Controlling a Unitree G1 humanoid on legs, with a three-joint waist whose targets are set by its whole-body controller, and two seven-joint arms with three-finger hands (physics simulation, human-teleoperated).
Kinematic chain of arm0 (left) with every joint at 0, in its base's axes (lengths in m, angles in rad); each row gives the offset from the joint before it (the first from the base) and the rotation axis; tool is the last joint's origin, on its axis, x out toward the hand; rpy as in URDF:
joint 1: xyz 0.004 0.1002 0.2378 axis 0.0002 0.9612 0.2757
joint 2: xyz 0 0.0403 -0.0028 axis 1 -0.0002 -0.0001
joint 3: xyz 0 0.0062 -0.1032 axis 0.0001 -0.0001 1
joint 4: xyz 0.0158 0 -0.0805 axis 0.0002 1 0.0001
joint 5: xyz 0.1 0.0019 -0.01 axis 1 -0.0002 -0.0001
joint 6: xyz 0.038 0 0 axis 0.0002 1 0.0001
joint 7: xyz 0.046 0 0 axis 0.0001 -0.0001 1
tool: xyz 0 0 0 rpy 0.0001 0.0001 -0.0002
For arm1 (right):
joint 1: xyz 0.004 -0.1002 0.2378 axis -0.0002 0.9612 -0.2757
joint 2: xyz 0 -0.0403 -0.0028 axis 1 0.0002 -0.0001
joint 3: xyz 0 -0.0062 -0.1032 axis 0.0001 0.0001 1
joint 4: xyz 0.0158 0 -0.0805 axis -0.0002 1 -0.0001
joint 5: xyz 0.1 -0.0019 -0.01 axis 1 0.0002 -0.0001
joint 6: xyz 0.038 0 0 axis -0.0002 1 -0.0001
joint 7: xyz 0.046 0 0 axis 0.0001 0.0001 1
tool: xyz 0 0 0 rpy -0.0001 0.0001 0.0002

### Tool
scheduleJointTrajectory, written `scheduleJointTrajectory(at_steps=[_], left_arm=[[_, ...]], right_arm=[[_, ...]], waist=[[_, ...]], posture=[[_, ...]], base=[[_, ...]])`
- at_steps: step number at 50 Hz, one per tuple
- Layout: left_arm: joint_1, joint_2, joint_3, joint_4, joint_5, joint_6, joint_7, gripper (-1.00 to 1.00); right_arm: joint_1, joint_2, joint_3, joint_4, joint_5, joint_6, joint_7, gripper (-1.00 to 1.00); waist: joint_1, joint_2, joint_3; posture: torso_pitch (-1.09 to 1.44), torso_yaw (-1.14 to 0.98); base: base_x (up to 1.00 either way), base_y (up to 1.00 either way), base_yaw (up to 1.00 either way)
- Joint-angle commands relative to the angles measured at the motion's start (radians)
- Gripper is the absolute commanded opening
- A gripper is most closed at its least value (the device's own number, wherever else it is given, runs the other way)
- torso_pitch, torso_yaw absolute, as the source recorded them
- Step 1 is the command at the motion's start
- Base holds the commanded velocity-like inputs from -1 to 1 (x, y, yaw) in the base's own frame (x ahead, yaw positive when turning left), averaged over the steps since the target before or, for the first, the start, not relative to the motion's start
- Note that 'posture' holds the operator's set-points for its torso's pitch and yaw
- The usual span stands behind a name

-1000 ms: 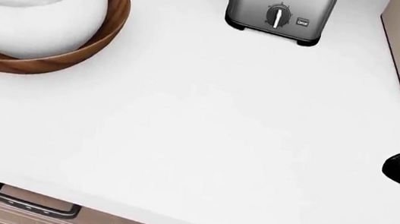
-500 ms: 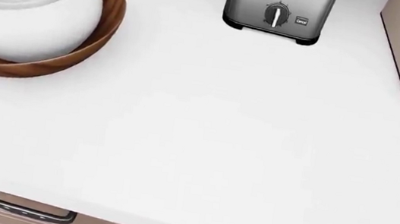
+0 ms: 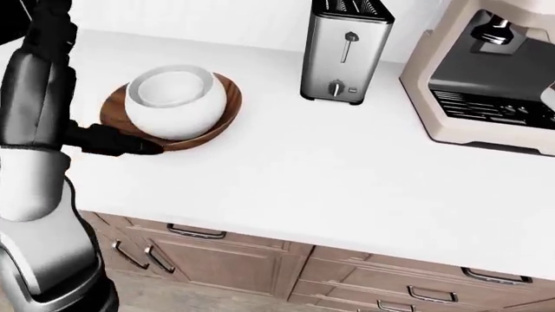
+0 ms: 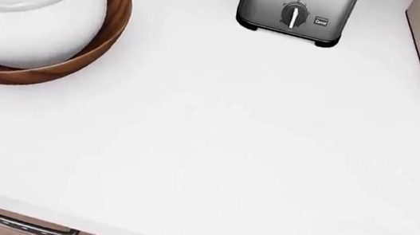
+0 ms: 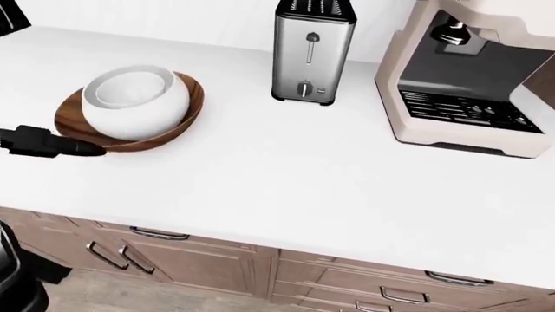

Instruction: Stack the bowls from largest to smallest.

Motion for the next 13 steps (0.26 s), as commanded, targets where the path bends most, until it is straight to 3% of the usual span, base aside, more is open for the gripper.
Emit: scheduleJointTrajectory(at_steps=[1, 8, 11, 13], left_arm=[[-0.02, 0.035, 0.05, 0.016, -0.05, -0.019, 0.106, 1.0], [0.04, 0.131, 0.109, 0.207, -0.114, -0.089, 0.253, 1.0], [0.034, 0.16, 0.153, 0.286, -0.162, -0.071, 0.316, 1.0], [0.025, 0.18, 0.155, 0.31, -0.165, -0.05, 0.379, 1.0]], right_arm=[[0.014, -0.003, -0.044, 0.042, -0.062, -0.021, 0.082, 1.0], [0.122, 0.053, -0.232, 0.251, -0.237, -0.02, 0.382, 1.0], [0.153, 0.06, -0.287, 0.325, -0.3, -0.025, 0.484, 1.0], [0.158, 0.066, -0.299, 0.351, -0.328, -0.03, 0.517, 1.0]], waist=[[-0.001, 0.003, -0.016], [-0.003, 0.012, -0.014], [-0.003, 0.018, -0.017], [-0.006, 0.023, -0.018]], posture=[[0.0, 0.0], [0.0, 0.0], [0.0, 0.0], [0.0, 0.0]], base=[[0.0, 0.0, 0.0], [0.0, 0.0, 0.0], [0.0, 0.0, 0.0], [0.0, 0.0, 0.0]])
